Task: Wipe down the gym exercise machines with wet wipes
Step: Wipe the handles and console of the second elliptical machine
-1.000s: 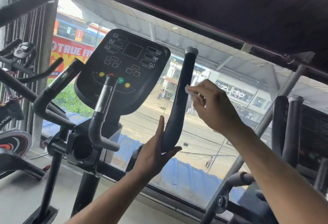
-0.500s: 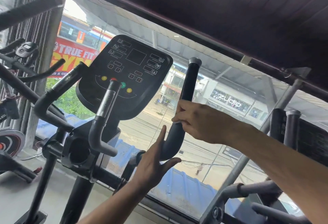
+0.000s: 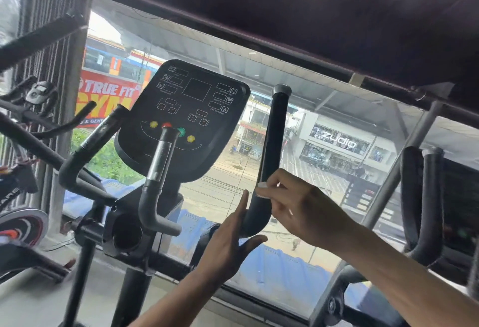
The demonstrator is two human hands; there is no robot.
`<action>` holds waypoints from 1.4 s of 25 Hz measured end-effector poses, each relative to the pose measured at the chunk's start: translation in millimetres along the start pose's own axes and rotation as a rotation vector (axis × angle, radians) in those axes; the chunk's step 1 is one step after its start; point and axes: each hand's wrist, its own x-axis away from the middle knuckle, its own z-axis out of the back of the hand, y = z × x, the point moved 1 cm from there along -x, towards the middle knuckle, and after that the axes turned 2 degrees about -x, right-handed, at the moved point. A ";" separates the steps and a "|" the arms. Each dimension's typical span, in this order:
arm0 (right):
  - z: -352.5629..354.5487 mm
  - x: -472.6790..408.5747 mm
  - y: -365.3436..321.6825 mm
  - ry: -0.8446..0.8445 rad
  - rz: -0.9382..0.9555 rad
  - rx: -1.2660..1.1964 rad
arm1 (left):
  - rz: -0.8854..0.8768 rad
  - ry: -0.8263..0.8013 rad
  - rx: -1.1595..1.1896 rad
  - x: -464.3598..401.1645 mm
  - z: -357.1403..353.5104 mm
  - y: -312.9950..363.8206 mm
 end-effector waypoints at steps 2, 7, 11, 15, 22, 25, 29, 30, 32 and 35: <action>-1.2 10.7 3.0 0.119 -0.071 -0.043 | -0.033 -0.100 -0.094 -2.1 13.5 -3.3; -31.2 18.2 -11.6 0.553 -0.294 -0.042 | -0.215 -0.142 -0.517 -8.0 71.3 -28.1; -40.5 10.2 -19.0 0.608 -0.368 -0.016 | -0.204 0.062 -0.918 -41.8 142.2 -72.7; -43.1 11.3 -19.0 0.573 -0.401 -0.021 | -0.130 0.135 -0.995 -67.5 158.5 -75.8; -32.6 -9.9 3.7 0.570 -0.439 -0.126 | -0.068 0.172 -0.917 -79.4 164.4 -92.3; -41.9 -4.5 -9.4 0.630 -0.481 -0.155 | -0.064 0.169 -0.919 -77.0 162.4 -89.2; -60.7 36.1 -49.0 0.595 -0.459 -0.200 | -0.071 0.172 -0.899 -75.7 161.3 -88.5; -59.9 42.3 -51.9 0.568 -0.440 -0.209 | -0.070 0.173 -0.897 -75.1 161.0 -87.6; -47.7 42.1 -43.8 0.541 -0.414 -0.229 | -0.062 0.172 -0.897 -74.9 161.0 -84.3; -25.0 18.7 -18.7 0.620 -0.435 -0.228 | -0.055 0.182 -0.875 -74.4 160.5 -80.7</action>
